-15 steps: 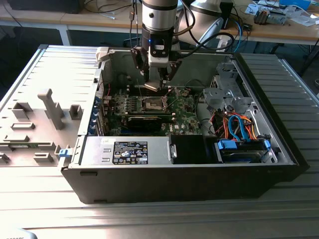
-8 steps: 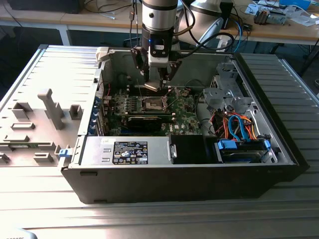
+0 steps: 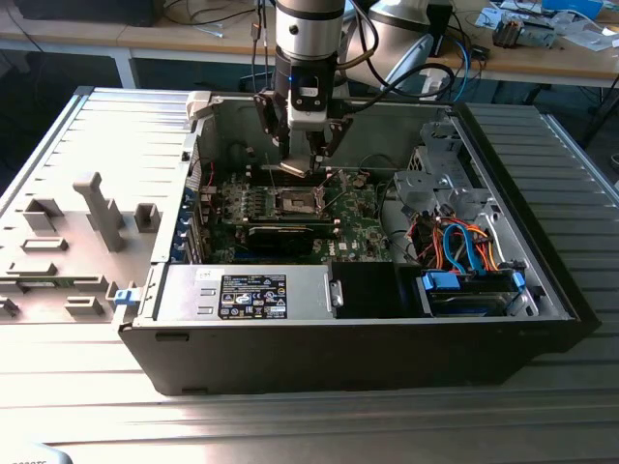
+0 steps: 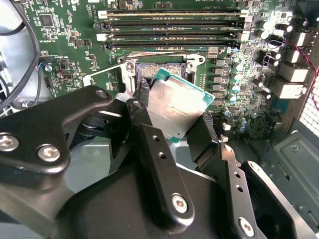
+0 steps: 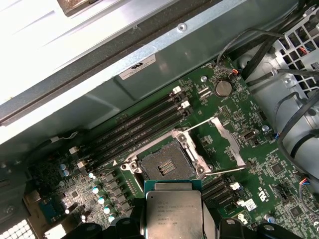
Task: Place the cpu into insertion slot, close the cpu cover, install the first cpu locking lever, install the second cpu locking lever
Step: 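Place the cpu into insertion slot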
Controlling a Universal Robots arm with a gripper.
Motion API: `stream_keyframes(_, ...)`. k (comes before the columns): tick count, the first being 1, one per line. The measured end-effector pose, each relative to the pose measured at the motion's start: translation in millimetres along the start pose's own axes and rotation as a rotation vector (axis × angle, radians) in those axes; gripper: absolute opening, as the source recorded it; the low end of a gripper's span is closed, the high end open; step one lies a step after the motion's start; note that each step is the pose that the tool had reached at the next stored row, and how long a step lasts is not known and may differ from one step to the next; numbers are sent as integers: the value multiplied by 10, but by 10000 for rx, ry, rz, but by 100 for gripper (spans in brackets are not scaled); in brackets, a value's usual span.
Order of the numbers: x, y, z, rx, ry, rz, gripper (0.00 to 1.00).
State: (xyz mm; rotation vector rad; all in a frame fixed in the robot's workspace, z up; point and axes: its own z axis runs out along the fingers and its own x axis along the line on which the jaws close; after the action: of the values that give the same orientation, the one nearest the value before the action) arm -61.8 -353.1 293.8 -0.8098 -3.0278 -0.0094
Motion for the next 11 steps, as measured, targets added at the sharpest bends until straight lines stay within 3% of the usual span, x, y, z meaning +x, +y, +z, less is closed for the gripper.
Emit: stream_keyframes(11, 0, 0, 0, -1, -1, 181, 55)
